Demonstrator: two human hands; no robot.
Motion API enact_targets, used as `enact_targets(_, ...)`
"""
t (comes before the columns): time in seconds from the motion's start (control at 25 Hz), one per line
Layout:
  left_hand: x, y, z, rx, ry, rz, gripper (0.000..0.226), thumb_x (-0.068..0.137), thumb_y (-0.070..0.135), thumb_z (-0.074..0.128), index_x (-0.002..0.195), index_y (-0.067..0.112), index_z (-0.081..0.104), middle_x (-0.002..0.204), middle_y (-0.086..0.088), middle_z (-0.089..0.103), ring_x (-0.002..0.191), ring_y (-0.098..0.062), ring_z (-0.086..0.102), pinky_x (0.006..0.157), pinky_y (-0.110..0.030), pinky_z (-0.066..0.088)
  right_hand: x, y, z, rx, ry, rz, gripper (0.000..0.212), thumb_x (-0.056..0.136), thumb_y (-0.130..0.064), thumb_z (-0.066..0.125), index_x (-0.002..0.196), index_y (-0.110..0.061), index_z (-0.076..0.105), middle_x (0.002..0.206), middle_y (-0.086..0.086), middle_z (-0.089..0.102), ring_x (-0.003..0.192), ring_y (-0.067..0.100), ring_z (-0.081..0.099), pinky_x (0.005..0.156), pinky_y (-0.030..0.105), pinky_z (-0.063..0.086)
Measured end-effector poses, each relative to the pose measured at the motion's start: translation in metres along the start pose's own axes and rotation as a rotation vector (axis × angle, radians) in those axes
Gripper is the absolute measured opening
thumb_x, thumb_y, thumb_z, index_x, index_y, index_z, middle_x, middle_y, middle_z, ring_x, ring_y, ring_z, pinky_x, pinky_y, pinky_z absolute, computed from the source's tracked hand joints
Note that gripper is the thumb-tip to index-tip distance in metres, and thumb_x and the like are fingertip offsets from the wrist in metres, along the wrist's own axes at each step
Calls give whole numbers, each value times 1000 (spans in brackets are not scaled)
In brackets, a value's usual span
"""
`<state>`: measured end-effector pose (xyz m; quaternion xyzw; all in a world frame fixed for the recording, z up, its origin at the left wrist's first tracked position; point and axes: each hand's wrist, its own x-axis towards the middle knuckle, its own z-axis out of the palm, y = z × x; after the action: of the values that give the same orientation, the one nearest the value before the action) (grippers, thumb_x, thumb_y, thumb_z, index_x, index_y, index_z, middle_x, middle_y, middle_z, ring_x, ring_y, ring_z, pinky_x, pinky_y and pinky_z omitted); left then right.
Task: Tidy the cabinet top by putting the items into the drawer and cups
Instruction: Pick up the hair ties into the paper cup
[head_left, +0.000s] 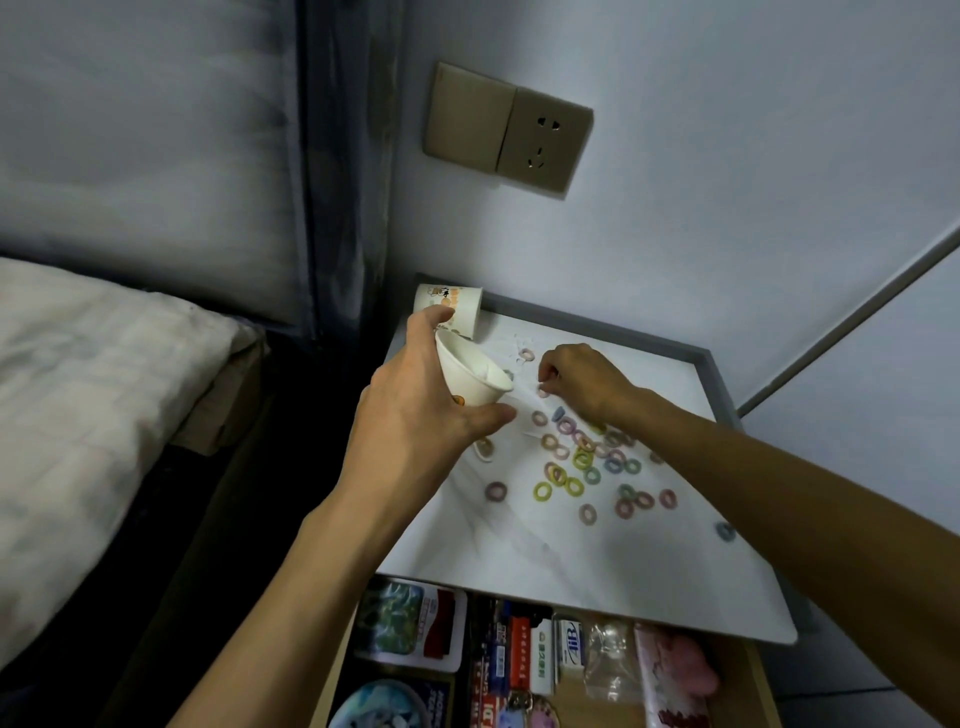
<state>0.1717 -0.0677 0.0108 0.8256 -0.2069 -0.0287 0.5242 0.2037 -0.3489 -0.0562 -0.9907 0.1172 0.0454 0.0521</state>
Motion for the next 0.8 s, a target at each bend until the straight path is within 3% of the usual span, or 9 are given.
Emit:
enact_targets(0.28, 0, 1, 2, -5, -7, -15, 94, 62, 39, 88, 139, 35, 34, 119, 5, 58, 86, -10, 61, 84, -38, 54, -5, 9, -4, -80, -67, 28, 14, 94, -20, 58, 107, -17, 53, 103, 9, 64, 88, 23, 56, 72, 32, 44)
enact_targets(0.44, 0, 1, 3, 4, 3, -17, 94, 61, 39, 88, 139, 35, 35, 119, 4, 59, 94, -17, 61, 85, -37, 54, -10, 13, -13, 106, 28, 115, 24, 91, -12, 61, 114, -14, 56, 100, 9, 68, 85, 22, 60, 74, 32, 48)
enact_targets(0.56, 1, 2, 3, -5, -1, -18, 93, 61, 39, 88, 138, 35, 35, 119, 5, 58, 89, -15, 62, 83, -39, 55, -11, 3, -23, 246, 53, 141, 19, 88, -13, 65, 107, -14, 65, 97, 6, 70, 81, 19, 63, 72, 27, 46)
enact_targets(0.8, -1, 4, 1, -25, 1, -17, 92, 62, 39, 88, 137, 35, 35, 121, 4, 58, 91, -18, 63, 77, -42, 58, -10, -23, -2, 156, -31, 205, 14, 85, -16, 71, 96, -8, 71, 98, 9, 71, 85, 21, 66, 74, 30, 53)
